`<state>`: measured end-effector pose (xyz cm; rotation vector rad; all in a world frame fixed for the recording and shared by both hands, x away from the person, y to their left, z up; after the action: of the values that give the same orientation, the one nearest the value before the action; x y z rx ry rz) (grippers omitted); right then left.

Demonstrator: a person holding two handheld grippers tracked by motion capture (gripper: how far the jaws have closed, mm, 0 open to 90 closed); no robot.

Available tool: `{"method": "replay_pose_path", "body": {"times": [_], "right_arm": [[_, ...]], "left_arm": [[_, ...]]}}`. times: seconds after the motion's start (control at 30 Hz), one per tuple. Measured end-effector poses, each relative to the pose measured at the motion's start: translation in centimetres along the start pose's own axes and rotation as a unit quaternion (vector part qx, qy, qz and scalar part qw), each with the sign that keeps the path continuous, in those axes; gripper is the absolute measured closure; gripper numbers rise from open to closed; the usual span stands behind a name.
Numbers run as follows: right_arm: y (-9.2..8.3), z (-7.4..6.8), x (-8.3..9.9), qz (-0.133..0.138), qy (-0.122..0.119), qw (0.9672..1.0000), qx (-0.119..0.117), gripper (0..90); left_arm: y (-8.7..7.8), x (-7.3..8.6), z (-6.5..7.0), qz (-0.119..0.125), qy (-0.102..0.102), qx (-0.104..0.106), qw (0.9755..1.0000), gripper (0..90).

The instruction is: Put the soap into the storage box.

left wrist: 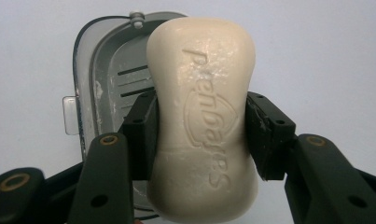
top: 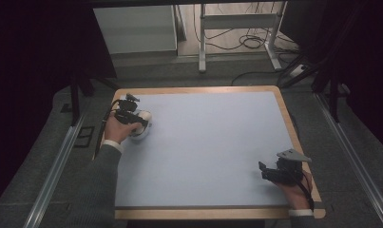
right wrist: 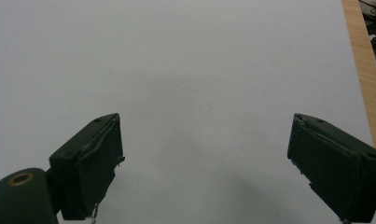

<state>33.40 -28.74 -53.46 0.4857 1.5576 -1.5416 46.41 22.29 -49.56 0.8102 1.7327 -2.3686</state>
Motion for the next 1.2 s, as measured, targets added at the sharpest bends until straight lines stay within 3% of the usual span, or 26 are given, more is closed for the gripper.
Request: {"method": "replay_pose_path", "body": {"times": [0.2, 0.4, 0.5, 0.57, 0.9, 1.2], "right_arm": [[0.1, 0.0, 0.0, -0.001, -0.001, 1.0000, 0.001, 10.0], [0.2, -0.1, 0.1, -0.003, -0.003, 1.0000, -0.001, 9.9], [0.2, -0.1, 0.1, -0.003, -0.002, 1.0000, 0.000, 10.0], [0.2, -0.1, 0.1, -0.003, -0.003, 1.0000, 0.000, 9.9], [0.1, -0.1, 0.1, -0.002, -0.003, 1.0000, 0.000, 9.9], [0.1, -0.1, 0.1, -0.002, -0.002, 1.0000, 0.000, 9.9]], "left_arm": [[0.4, 0.1, -0.3, -0.001, -0.005, -0.001, 1.0000, 49.5], [0.7, 0.3, 0.0, -0.005, 0.010, -0.028, 0.9996, 48.8], [0.3, 0.1, 0.2, 0.016, 0.006, -0.017, 0.9997, 47.8], [0.2, 0.0, 0.3, 0.018, 0.009, -0.021, 0.9996, 46.9], [-0.5, -0.2, 1.8, 0.035, 0.018, 0.036, 0.9986, 44.3], [-1.2, -0.4, 2.7, 0.045, 0.029, 0.055, 0.9970, 44.0]]}}
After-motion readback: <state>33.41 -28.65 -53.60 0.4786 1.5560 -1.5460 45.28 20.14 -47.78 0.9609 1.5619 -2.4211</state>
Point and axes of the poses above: each handheld gripper's, and its own axes: y roughly forward along the jaws, x roughly out of its underside, z roughly to its right, the point moved 4 cm from there along y, roughly forward along the jaws, and after that the axes turned 5 degrees about x, right-handed, at the moved point
